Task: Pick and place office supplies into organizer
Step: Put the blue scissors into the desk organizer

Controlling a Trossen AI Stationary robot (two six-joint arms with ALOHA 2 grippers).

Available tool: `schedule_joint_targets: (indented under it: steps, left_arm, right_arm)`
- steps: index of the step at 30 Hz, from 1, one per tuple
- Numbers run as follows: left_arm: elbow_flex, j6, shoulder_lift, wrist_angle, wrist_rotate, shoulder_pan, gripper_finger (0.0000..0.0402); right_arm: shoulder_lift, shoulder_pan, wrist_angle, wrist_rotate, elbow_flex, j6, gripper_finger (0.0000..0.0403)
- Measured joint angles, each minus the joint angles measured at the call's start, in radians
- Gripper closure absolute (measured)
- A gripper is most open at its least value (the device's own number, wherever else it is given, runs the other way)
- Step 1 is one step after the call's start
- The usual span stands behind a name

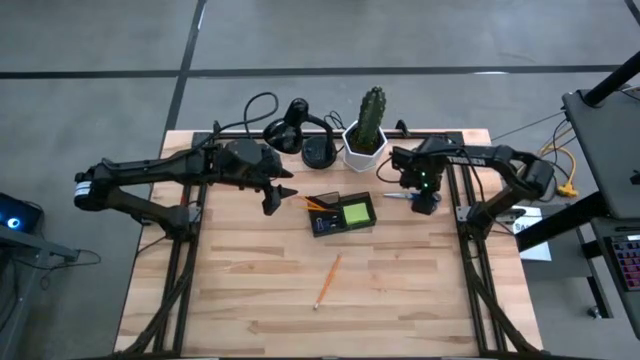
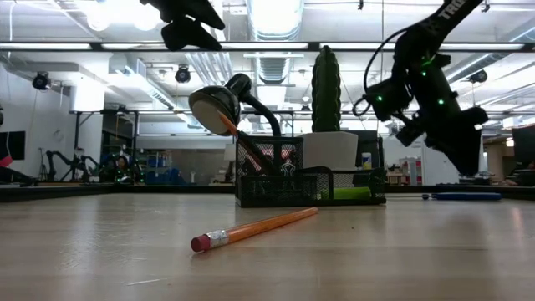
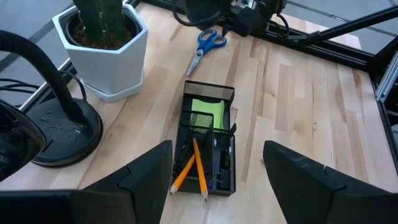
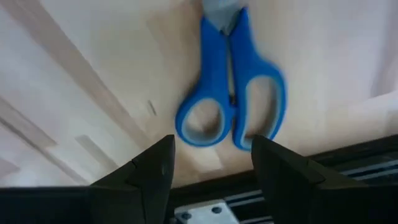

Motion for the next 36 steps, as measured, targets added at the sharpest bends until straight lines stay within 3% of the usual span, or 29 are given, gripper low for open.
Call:
schedule_joint_targets:
  steps: [7, 12, 20, 36]
  left_arm:
    - [0.0, 0.0, 0.0, -0.001, -0.001, -0.004, 0.0167]
    - [0.0, 0.0, 0.0, -0.001, -0.001, -0.004, 0.0167]
    - [0.0, -0.002, 0.0, -0.002, -0.002, -0.011, 0.0167]
    - [0.0, -0.003, -0.001, -0.006, 0.0, -0.039, 0.0167]
  right_arm:
    - [0.006, 0.0, 0.031, 0.0, -0.089, -0.031, 0.0204]
    - [0.003, 0.001, 0.062, 0.056, -0.091, -0.017, 0.0207]
    - [0.014, 0.001, 0.148, 0.068, -0.099, -0.021, 0.0209]
    - [0.079, -0.008, 0.156, 0.084, -0.113, -0.021, 0.0209]
